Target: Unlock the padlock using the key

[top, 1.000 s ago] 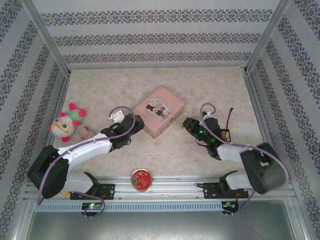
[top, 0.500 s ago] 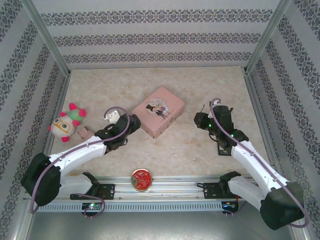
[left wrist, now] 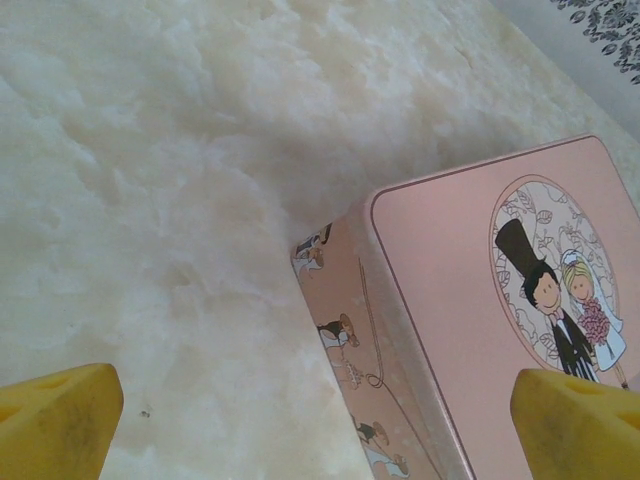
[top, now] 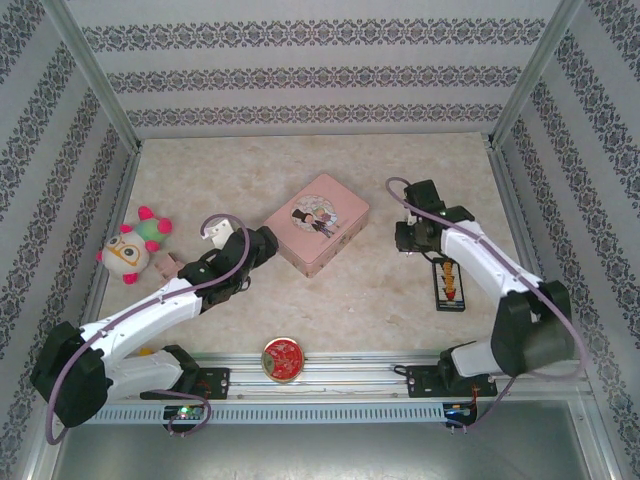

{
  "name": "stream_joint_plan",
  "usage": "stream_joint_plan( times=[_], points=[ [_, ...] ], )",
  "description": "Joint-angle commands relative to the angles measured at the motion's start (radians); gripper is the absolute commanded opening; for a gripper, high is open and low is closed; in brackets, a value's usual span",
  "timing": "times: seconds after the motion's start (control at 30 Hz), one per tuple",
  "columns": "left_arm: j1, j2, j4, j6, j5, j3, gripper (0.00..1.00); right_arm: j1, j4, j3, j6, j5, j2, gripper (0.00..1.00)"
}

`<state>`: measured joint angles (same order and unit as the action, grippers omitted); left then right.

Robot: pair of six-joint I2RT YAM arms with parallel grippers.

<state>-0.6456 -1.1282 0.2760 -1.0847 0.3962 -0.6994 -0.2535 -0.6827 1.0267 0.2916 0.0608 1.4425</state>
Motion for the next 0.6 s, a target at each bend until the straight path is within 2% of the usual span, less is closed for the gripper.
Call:
stream_joint_plan(
  times=[0.0, 0.17, 0.57],
  points=[
    [0.016, 0.017, 0.053, 0.028, 0.008, 0.001, 0.99, 0.028, -0.078, 0.061, -0.063, 0.068, 0.061, 0.04],
    [0.017, 0.014, 0.06, 0.021, 0.011, 0.003, 0.99, 0.062, -0.095, 0.115, -0.096, 0.041, 0.164, 0.06],
    [0.018, -0.016, 0.055, 0.008, -0.001, 0.003, 0.99, 0.067, -0.072, 0.197, -0.126, -0.043, 0.366, 0.12]
  ],
)
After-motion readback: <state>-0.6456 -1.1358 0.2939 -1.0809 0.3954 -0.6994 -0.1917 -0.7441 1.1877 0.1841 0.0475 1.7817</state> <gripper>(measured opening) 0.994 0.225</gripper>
